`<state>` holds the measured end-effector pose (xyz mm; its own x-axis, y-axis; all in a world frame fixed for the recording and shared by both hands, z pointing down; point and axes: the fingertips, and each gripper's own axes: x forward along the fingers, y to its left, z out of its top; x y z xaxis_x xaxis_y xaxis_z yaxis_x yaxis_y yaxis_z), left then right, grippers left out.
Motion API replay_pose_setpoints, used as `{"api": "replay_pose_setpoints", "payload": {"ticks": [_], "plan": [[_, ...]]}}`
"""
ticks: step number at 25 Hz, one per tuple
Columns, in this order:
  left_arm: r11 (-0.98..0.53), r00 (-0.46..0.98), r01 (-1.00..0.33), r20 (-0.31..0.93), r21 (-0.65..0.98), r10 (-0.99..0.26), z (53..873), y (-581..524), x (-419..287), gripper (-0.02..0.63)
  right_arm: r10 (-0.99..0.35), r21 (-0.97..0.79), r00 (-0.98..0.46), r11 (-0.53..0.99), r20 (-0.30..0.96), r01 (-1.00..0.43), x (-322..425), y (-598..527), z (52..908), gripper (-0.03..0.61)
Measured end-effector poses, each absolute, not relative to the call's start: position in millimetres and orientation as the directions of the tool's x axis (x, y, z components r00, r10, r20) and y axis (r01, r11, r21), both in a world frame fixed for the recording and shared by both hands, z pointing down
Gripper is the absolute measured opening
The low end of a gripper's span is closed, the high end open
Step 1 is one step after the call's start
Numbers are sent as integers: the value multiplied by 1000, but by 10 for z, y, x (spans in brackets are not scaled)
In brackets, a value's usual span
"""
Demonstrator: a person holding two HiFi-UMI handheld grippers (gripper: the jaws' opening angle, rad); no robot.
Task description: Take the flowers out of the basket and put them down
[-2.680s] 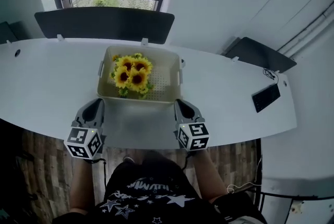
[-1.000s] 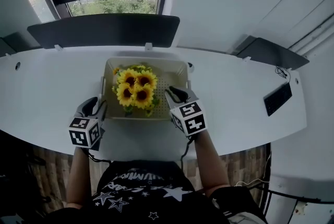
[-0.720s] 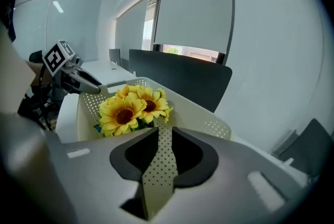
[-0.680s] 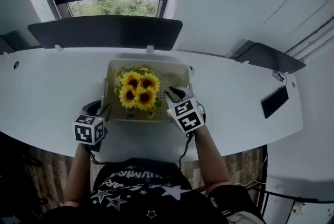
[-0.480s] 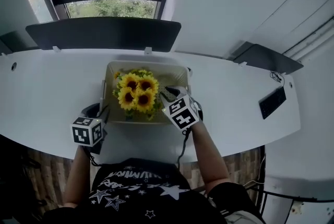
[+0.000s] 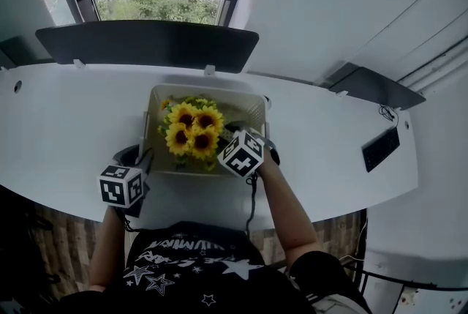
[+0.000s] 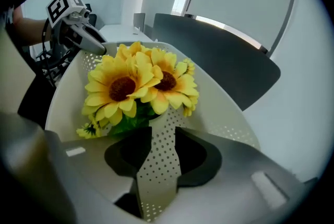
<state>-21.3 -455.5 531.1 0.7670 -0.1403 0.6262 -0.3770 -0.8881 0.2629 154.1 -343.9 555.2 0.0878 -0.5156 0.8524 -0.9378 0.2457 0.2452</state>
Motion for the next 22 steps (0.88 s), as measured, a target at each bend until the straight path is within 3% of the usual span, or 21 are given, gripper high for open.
{"api": "replay_pose_setpoints", "payload": {"ticks": [4,10,13,22], "plan": [[-884,769,-376,625,277,-132,5314,-4541,-209,112,-460,196,14,352,888,-915,1394,-3430,5713,216],[-880,769,-381,625,283,-132,5317,-4546,-217,109,-450,162,-32,385,892,-908,1302,-3493,5845,339],[-879,768,-383,626,283,-133,5313,-4542,-218,109,-486,192,-25,392,873,-900,1306,-3599,5874,463],[-875,764,-388,632,289,-131,5319,-4511,-212,106,-609,74,-195,387,769,-919,1104,-3843,5966,542]]}}
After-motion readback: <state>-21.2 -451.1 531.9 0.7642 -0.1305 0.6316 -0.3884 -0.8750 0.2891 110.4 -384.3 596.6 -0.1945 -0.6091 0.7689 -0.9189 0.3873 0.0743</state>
